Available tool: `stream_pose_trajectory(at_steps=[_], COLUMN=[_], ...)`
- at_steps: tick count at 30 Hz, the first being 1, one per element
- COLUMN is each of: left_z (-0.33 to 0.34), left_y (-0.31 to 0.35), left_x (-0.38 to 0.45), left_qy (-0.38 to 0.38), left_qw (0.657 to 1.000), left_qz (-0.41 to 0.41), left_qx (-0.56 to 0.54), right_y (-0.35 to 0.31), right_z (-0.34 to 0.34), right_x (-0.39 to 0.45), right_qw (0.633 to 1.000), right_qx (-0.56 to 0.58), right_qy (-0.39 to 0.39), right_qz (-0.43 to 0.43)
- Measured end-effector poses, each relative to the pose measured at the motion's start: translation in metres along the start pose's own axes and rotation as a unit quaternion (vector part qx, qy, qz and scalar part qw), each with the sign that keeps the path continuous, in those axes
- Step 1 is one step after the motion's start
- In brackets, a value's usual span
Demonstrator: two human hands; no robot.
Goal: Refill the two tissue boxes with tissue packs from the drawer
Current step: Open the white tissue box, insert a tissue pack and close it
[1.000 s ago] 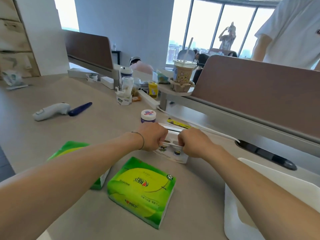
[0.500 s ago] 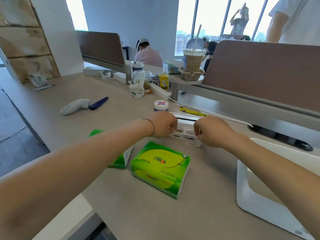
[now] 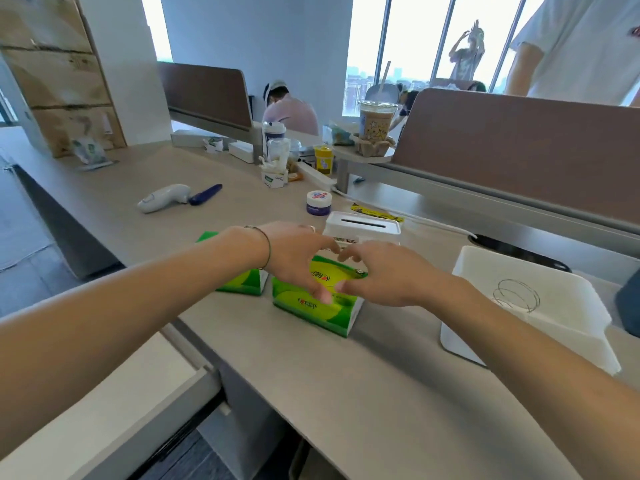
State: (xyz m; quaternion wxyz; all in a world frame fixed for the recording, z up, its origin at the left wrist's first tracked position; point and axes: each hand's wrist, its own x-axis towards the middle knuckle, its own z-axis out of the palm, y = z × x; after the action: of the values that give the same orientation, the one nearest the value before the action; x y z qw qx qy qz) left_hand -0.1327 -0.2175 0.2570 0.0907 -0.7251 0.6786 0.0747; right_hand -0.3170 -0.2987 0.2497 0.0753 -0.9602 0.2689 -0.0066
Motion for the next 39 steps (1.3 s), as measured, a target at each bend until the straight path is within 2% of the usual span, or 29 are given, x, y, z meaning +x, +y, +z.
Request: stream_pose_trajectory(at_steps=[4,9,16,22,30,39], left_z=[0.003,0.019,0.033,0.007,-0.065,-0.102], left_y=[-0.003,-0.006,-0.010,0.002,0.067,0.153], left_x=[-0.004,0.001,0.001,0.004,0.027,0.072], left_qy=[-0.033,-0.028,0.039,0.096,0.159,0.189], left_qw=[0.998,0.999,0.999,0.994,0.982,0.964], left_qz=[-0.011,-0.010,-0.001,0.024,0.103,0.184], left_qx=[0.045,0.013,-0.033,-0.046,-0.011,-0.016], right_y=[-0.005,-0.004,0.006,0.026,0.088,0.158], right_z=[0.015,0.037,0.047,0.012,-0.057,-0.094], right_x=[-0.001,0.000,0.002,-0.010,-0.061,-0.125], right_qw=[0.999,1.000,0.999,0.997,0.989,0.985], right_qx=[-0.021,0.015,0.030,0.029,0.062,0.045], right_qy=[-0.025,-0.007,0.042,0.074,0.128,0.146], right_qz=[0.002,0.012,0.006,0.002,0.029,0.079])
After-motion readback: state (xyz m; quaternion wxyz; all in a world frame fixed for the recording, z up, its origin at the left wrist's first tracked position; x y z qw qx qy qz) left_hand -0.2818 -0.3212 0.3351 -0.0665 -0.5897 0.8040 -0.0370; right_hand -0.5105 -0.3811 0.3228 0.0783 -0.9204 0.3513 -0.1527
